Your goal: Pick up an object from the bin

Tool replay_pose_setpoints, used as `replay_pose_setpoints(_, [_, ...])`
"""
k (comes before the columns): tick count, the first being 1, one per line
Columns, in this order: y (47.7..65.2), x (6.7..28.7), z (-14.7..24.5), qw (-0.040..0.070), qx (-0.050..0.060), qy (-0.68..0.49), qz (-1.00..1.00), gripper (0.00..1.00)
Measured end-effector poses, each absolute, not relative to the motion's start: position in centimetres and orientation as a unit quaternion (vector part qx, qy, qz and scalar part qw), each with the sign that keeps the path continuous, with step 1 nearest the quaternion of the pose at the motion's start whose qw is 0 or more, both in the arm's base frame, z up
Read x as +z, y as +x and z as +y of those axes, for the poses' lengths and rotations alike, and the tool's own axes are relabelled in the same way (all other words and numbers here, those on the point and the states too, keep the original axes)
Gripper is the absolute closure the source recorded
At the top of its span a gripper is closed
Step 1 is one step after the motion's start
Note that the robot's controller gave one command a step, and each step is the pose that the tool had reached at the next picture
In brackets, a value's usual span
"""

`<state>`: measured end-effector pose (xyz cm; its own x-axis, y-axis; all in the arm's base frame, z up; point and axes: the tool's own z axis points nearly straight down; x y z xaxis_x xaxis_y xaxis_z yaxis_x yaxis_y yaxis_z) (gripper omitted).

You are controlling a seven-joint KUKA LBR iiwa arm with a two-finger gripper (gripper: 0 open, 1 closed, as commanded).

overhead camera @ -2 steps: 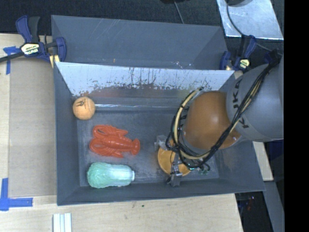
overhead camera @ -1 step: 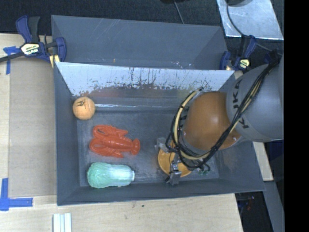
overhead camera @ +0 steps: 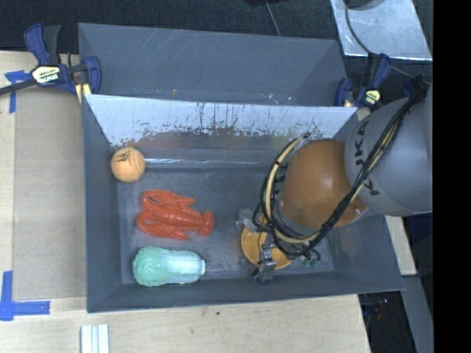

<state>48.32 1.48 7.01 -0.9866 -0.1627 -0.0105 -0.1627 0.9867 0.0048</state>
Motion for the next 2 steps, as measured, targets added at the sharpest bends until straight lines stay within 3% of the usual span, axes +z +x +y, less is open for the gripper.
replay_pose_setpoints(2, [48.30, 7.00, 1.48, 0.005, 0.003, -0.082, 0.997, 1.00])
